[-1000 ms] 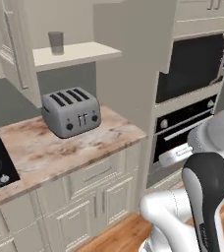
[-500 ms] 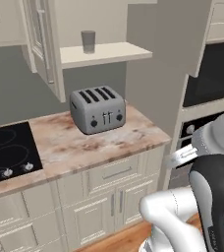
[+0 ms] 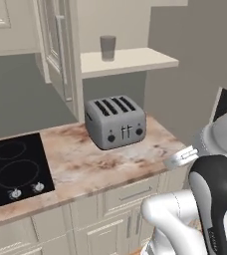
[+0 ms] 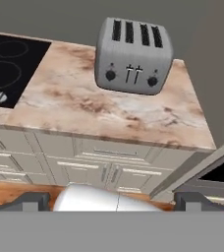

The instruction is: There is a bowl on the dining counter. Grab a lemon wedge from the fridge and place it in the bowl. Then get the liquor bottle and glass cup from the cabinet and place them next to the bowl.

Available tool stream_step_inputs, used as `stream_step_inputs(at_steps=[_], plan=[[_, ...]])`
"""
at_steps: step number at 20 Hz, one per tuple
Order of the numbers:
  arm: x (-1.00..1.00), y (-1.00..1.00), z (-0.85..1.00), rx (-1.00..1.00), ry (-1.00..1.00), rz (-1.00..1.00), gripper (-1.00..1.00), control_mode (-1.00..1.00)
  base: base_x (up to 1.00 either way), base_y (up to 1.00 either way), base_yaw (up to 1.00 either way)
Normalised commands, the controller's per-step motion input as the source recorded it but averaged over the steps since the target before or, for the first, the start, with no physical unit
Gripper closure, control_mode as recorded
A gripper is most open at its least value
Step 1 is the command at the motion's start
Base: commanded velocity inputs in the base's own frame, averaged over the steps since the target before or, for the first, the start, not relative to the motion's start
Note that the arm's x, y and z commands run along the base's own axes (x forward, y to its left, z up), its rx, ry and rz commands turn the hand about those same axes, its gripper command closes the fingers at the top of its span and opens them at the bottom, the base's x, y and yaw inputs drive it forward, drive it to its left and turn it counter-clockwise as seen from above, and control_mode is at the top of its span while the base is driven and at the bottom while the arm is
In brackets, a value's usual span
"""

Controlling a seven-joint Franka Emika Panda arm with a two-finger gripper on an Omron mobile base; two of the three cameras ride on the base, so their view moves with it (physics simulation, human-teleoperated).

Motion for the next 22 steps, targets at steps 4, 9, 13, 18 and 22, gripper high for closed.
stream_step_inputs(at_steps=[4, 9, 13, 18, 22], plan=[[0.0, 0.0, 0.0, 0.0, 0.0, 0.0, -1.0, 1.0, 0.02, -0.14, 0.32], [0.0, 0.0, 0.0, 0.0, 0.0, 0.0, -1.0, 1.0, 0.41, -0.21, 0.38], [0.0, 0.0, 0.0, 0.0, 0.0, 0.0, -1.0, 1.0, 0.6, -0.33, 0.34], [0.0, 0.0, 0.0, 0.0, 0.0, 0.0, -1.0, 1.0, 0.51, -0.48, 0.16], [0.0, 0.0, 0.0, 0.0, 0.0, 0.0, -1.0, 1.0, 0.42, -0.43, -0.02]])
